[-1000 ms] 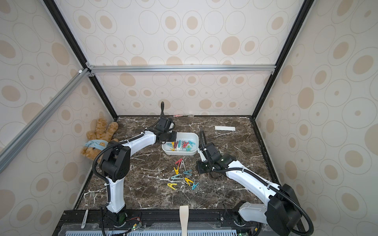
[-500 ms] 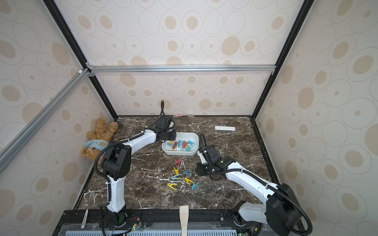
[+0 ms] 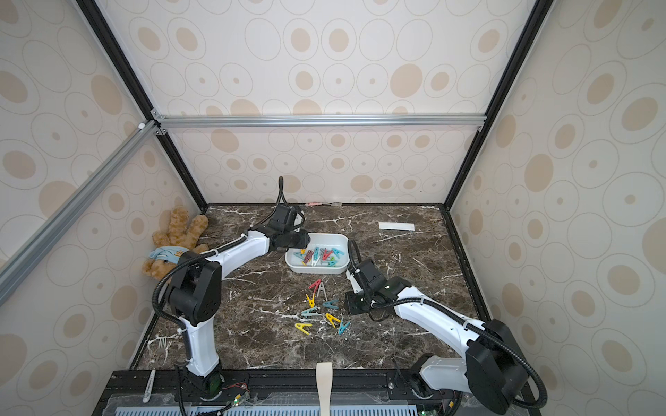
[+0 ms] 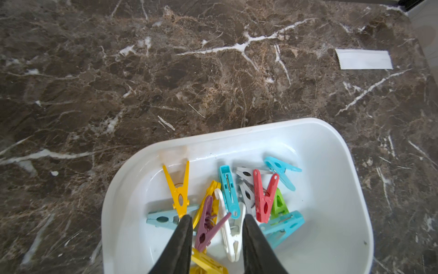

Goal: Put the clothespins into the storage box
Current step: Pick up the clothespin from the center of the board.

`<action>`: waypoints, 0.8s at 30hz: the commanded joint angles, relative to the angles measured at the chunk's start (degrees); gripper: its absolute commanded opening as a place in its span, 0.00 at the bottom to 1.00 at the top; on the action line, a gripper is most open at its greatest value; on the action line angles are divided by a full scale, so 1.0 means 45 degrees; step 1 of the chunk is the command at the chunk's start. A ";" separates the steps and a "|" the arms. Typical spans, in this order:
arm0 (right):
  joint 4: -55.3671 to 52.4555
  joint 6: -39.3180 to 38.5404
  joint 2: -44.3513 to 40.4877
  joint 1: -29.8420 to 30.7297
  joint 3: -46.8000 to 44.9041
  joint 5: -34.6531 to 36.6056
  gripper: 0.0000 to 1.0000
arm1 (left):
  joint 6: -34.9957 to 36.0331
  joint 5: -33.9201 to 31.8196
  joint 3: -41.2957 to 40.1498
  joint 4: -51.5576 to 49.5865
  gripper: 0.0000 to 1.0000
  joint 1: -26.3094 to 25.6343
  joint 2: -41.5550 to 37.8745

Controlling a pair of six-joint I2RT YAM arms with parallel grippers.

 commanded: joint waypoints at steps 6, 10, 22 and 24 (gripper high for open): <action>0.1176 0.3822 -0.0338 0.0678 -0.2011 0.0248 0.38 | -0.1264 0.0174 -0.2949 0.1806 0.37 -0.0025 -0.3154; 0.1592 0.4569 -0.0097 0.0827 -0.2142 0.0219 0.38 | -0.1480 0.0086 -0.4360 0.2124 0.37 -0.0057 -0.4448; 0.1283 0.5192 0.0771 0.0845 -0.1625 0.0825 0.33 | -0.1914 -0.0158 -0.7433 0.2578 0.39 -0.0082 -0.7447; 0.1259 0.5294 0.0785 0.0848 -0.1572 0.0938 0.33 | -0.2017 -0.0010 -0.7798 0.2764 0.39 -0.0082 -0.7691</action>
